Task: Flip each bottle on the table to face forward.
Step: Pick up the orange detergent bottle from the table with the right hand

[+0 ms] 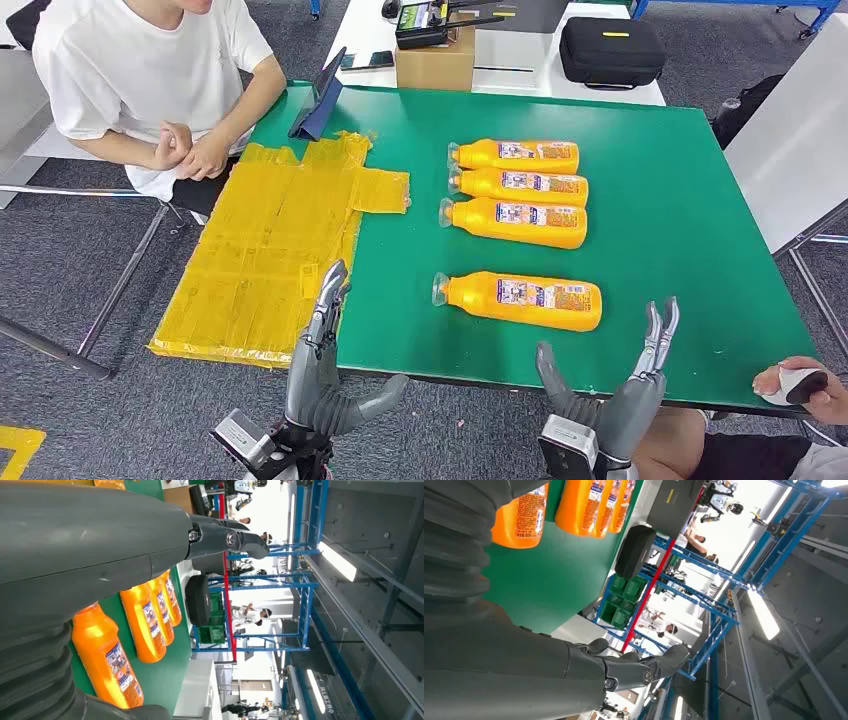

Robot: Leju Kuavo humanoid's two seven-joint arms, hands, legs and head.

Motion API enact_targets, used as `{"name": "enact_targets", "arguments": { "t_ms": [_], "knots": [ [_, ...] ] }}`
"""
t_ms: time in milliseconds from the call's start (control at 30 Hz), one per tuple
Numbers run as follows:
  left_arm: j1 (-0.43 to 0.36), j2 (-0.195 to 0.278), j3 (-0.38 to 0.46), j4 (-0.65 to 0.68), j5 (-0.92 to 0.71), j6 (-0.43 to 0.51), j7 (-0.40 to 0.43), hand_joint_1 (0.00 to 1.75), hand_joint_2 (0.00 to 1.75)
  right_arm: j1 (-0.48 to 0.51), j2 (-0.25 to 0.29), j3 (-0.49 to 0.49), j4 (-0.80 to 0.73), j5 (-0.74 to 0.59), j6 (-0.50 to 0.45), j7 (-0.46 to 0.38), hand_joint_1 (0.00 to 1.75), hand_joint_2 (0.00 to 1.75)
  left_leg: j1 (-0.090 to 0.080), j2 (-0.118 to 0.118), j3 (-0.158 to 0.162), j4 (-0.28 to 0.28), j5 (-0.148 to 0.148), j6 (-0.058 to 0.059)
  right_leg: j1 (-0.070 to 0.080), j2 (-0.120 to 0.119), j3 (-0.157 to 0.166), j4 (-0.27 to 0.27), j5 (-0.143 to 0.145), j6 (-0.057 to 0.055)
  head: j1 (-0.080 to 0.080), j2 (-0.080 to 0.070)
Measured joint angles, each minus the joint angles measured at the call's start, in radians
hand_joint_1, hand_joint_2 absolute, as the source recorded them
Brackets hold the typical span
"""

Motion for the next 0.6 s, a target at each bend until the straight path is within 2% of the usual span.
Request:
{"name": "enact_targets", "arguments": {
  "t_ms": [433,500,600],
  "knots": [
    [0.0,-0.004,0.0,0.001,0.0,0.003,0.0,0.0,1.75,-0.001,-0.001,0.01,0.004,-0.033,0.0,0.0,0.0,1.75,0.0,0.0,0.0,0.0,0.0,0.0,0.0,0.0,0.0,0.0,0.0,0.0,0.0,0.0],
    [0.0,-0.004,0.0,0.001,0.0,0.015,0.0,0.0,1.75,-0.003,-0.007,0.019,0.032,-0.04,0.0,0.0,0.0,1.75,0.0,0.0,0.0,0.0,0.0,0.0,0.0,0.0,0.0,0.0,0.0,0.0,0.0,0.0],
    [0.002,-0.002,0.001,-0.001,0.004,0.034,0.0,0.0,1.75,-0.015,-0.021,0.031,0.114,0.025,0.002,0.007,0.0,1.75,0.0,0.0,0.0,0.0,0.0,0.0,0.0,0.0,0.0,0.0,0.0,0.0,0.0,0.0]
  ]
}}
